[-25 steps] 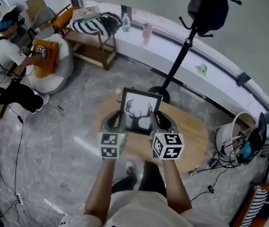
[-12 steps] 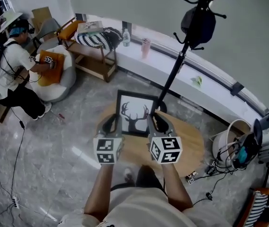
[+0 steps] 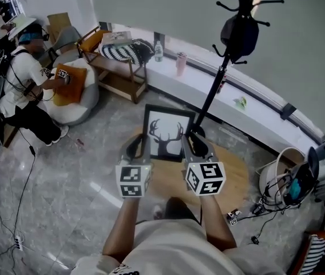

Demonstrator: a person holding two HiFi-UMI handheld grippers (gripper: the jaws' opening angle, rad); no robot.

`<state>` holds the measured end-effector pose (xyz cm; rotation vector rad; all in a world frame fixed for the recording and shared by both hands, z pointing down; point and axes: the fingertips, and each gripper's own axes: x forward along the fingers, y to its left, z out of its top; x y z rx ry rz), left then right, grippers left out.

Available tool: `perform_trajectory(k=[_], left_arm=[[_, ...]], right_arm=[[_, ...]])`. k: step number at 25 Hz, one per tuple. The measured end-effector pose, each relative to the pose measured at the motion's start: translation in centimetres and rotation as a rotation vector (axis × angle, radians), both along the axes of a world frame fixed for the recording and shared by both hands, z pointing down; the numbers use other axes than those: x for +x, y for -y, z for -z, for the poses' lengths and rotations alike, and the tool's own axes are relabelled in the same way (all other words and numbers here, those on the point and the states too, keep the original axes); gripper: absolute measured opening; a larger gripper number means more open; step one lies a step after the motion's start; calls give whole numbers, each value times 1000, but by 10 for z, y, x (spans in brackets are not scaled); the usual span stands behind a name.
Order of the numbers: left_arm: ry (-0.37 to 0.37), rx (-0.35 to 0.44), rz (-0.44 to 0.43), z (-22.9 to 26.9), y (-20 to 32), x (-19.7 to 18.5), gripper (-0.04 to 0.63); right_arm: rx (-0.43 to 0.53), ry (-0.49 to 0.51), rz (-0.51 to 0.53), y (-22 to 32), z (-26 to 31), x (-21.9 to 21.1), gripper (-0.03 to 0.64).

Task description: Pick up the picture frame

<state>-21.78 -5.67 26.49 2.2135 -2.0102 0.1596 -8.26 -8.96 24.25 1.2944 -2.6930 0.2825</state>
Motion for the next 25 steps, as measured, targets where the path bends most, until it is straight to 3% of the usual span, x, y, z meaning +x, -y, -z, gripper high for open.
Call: perform_trajectory(k=[11,25], left_arm=[[38,93,39,44,-23,-9,77],[93,102,42,55,-48,9,78]], right_arm=[[87,43,41,-20,40,-10,87],[112,29,52,-45,46,6,87]])
